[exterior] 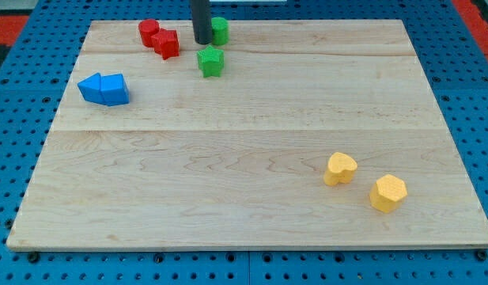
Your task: Move the green circle vertically above the yellow heart
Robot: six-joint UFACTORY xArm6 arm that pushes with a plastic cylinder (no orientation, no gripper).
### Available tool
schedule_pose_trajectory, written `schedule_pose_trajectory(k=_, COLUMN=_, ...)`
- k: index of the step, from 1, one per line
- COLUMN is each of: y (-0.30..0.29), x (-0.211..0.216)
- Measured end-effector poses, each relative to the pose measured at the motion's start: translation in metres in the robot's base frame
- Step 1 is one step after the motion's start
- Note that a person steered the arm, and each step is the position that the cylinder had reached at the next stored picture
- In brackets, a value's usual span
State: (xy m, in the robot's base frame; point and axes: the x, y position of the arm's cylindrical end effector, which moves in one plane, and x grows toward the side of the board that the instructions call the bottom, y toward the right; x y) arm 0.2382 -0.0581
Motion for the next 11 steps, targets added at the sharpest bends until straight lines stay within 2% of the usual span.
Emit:
schedule_pose_trajectory(k=1, y=0.046, x=0.0)
schedule_pose_trajectory(k=3, y=0.074, x=0.0)
schedule_pose_trajectory(k=4, y=0.108, x=0.004)
schedule_pose_trajectory(k=5, y=0.073, x=-0.015)
schedule_pose_trajectory(k=7, y=0.026, x=0.001)
schedule_pose_trajectory(k=8, y=-0.063, x=-0.047)
schedule_pose_trajectory(k=9, y=-0.063, x=-0.047)
schedule_pose_trajectory(k=10, y=0.0, x=-0.046)
schedule_pose_trajectory(k=11, y=0.089, x=-0.045)
